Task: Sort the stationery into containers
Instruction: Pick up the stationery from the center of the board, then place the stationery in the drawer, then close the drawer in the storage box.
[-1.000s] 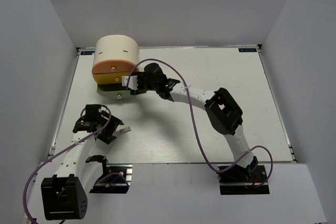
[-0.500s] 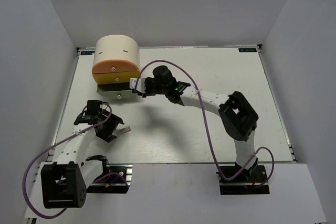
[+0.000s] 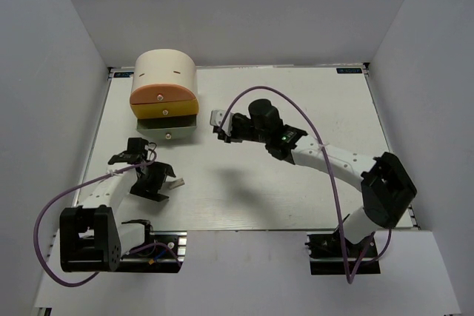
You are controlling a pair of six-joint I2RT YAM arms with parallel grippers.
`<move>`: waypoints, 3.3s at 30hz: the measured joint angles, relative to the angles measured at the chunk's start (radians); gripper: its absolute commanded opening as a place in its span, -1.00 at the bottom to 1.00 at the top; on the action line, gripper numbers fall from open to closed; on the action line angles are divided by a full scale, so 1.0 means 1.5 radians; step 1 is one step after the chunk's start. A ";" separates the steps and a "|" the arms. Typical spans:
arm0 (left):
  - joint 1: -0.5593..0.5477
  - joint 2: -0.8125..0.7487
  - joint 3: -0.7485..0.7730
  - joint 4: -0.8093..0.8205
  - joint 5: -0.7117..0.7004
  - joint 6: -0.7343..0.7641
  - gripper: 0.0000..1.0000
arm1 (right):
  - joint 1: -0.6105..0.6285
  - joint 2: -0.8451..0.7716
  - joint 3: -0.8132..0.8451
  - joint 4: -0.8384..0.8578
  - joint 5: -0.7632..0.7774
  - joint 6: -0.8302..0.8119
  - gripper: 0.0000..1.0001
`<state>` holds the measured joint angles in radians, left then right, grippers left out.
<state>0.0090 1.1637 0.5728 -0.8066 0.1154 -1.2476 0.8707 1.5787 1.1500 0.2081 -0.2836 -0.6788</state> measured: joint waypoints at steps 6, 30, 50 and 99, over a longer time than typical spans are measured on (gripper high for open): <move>-0.010 0.009 0.007 -0.001 -0.019 -0.081 0.45 | -0.018 -0.082 -0.093 -0.013 0.006 0.020 -0.21; -0.069 0.108 0.061 0.032 -0.036 -0.172 -0.92 | -0.075 -0.197 -0.176 -0.038 0.013 0.030 -0.21; -0.061 0.115 0.227 0.213 -0.134 -0.167 -0.92 | -0.114 -0.233 -0.234 -0.038 0.013 0.030 -0.21; -0.060 0.043 0.074 0.361 -0.011 0.036 -0.67 | -0.132 -0.233 -0.241 -0.039 -0.004 0.047 -1.00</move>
<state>-0.0814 1.2289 0.6834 -0.2657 0.0994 -1.1942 0.6727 1.2285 0.7879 0.1493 -0.2901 -0.6090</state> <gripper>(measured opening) 0.089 0.011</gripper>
